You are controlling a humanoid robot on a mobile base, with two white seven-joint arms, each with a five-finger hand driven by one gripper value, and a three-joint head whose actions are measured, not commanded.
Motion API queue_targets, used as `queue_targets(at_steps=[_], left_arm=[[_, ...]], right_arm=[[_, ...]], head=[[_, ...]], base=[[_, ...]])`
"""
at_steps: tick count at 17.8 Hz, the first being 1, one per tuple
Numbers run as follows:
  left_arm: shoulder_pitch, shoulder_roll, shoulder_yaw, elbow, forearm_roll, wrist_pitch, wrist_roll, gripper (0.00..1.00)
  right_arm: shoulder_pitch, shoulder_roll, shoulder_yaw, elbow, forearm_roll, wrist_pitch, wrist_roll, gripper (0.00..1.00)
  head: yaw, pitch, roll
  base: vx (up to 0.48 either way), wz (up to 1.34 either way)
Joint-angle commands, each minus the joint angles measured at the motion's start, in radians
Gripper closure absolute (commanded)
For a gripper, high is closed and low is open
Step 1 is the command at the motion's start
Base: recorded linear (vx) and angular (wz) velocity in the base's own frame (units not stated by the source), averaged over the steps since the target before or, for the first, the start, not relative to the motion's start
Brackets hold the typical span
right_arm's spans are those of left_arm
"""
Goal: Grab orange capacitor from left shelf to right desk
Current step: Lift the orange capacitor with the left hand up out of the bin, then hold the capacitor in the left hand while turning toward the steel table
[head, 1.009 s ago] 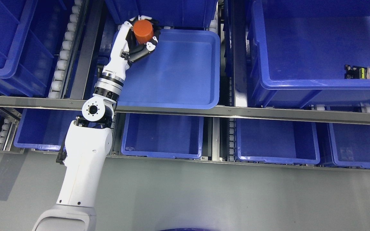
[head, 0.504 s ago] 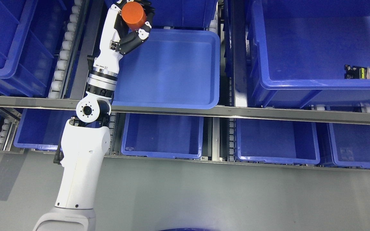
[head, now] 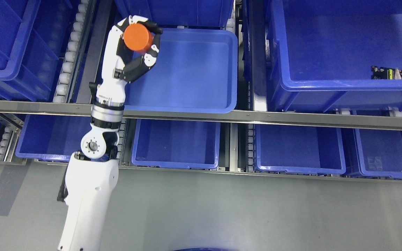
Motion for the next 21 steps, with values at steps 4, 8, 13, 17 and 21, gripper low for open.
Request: queue_targets(at_steps=[4,8,13,17,21], left_arm=[[0.176,0.017,-0.014,-0.192,0.002,-0.086,-0.004,0.99],[0.194,0.017,-0.023,-0.197,0.002,-0.103,-0.015,0.99],[0.205,0.017,-0.099,-0.197,0.002,-0.104,-0.013,0.99],[0.214,0.017,-0.138,-0.194,0.002,-0.103,-0.013,0.98],[0.216,0.017,-0.209,-0.177,0.000,-0.092,-0.013,0.98]], right_arm=[[0.023,-0.017,-0.011,-0.017,0.006,-0.001,0.000,0.00],[0.023,-0.017,-0.011,-0.017,0.006,-0.001,0.000,0.00],[0.023,-0.017,-0.011,-0.017,0.008,-0.001,0.000,0.00],[0.022,-0.017,-0.011,-0.017,0.006,-0.001,0.000,0.00],[0.023,-0.017,-0.011,-0.017,0.006,-0.001,0.000,0.00]], head=[[0.0000,0.000,0.000],[0.0000,0.000,0.000],[0.0000,0.000,0.000],[0.0000,0.000,0.000],[0.0000,0.000,0.000]], base=[[-0.081,0.00],[-0.114,0.00],[-0.171,0.00],[-0.178,0.01],[-0.110,0.07]])
